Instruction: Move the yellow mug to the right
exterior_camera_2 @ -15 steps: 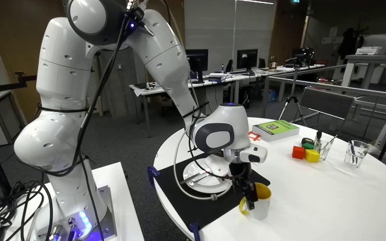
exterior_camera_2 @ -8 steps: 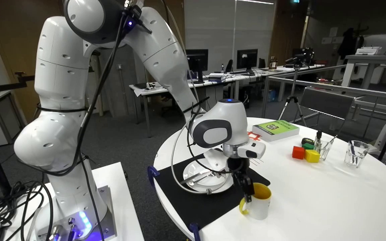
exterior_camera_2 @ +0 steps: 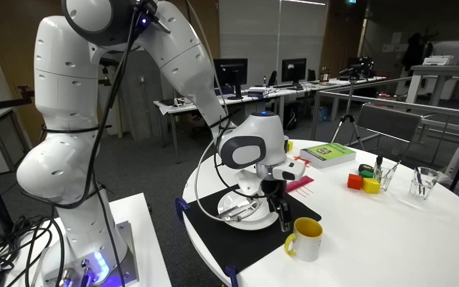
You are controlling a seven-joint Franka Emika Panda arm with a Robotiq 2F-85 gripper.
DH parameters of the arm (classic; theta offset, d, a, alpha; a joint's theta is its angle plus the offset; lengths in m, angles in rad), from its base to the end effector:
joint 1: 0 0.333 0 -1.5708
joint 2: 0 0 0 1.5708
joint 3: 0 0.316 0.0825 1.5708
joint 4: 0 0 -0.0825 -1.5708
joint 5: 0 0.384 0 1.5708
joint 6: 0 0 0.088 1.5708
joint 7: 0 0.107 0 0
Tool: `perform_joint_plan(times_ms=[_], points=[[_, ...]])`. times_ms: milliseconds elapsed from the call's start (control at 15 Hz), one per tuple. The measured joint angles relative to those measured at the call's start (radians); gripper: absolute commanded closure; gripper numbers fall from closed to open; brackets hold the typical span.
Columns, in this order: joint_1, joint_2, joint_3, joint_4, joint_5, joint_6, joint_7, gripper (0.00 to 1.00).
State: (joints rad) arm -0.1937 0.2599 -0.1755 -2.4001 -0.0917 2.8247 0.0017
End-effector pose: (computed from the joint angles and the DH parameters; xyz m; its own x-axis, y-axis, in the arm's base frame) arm 0.4827 -0.1838 0.2257 0.9512 -0.2626 0.1619 -0.2789 -0.9564 0.0871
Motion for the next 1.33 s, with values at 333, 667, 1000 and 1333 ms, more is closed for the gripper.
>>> perform_joint_plan(times_ms=[333,667,1000,1333], points=[[0.0,-0.078,0.05,-0.082,0.081,0.002,-0.02,0.0],[0.001,-0.132,0.084,-0.138,0.113,0.002,-0.072,0.0],[0.02,-0.157,0.094,-0.172,0.113,0.007,-0.157,0.0],[0.027,-0.162,0.094,-0.183,0.112,0.019,-0.171,0.0]])
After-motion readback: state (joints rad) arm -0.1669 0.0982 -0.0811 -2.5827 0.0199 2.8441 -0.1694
